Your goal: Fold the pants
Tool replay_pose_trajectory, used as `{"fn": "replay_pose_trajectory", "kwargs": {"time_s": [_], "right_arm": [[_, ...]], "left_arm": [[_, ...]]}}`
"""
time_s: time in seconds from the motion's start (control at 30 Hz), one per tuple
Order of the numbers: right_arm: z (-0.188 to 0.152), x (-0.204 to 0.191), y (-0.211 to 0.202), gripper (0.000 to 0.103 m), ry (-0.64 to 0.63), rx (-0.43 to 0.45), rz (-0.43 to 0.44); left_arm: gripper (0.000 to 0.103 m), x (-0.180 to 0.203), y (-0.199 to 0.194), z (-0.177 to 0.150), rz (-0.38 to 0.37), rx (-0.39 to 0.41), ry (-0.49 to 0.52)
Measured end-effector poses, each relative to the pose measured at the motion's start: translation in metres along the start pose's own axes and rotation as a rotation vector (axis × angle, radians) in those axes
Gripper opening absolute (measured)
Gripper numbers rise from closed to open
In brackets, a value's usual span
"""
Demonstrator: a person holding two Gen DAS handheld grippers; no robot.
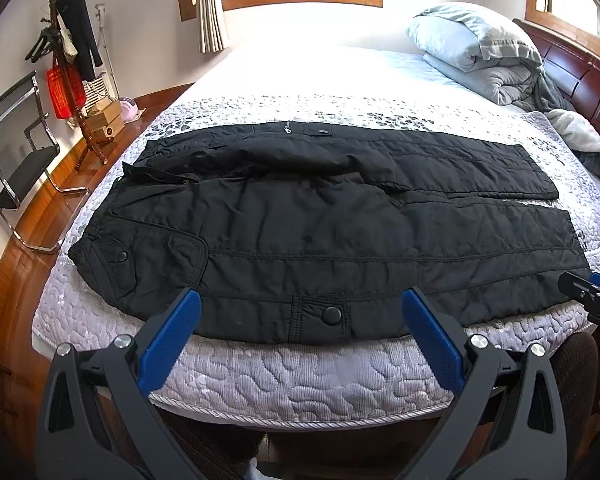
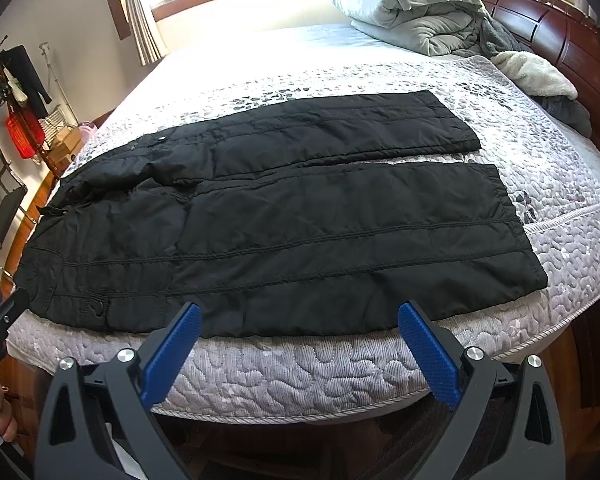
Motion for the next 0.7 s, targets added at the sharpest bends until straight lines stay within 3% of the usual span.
{"fn": "replay_pose_trajectory", "kwargs": {"time_s": [0.7], "right_arm": [[0.0005, 0.0028, 0.0044, 0.099, 0.008, -0.011, -0.001]], "left_arm": [[0.1, 0.002, 0.0053, 0.0007, 0.001, -0.004, 0.006]]}}
Point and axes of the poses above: each gripper's, at about its wrist camera, not at the fingertips, and y roughly the way its jaws point, x to its right, z to its top, the point moved 2 cm from there along y, roughly the way its jaws point, and after that the axes turned 15 degrees about z, right-handed, at the moved point
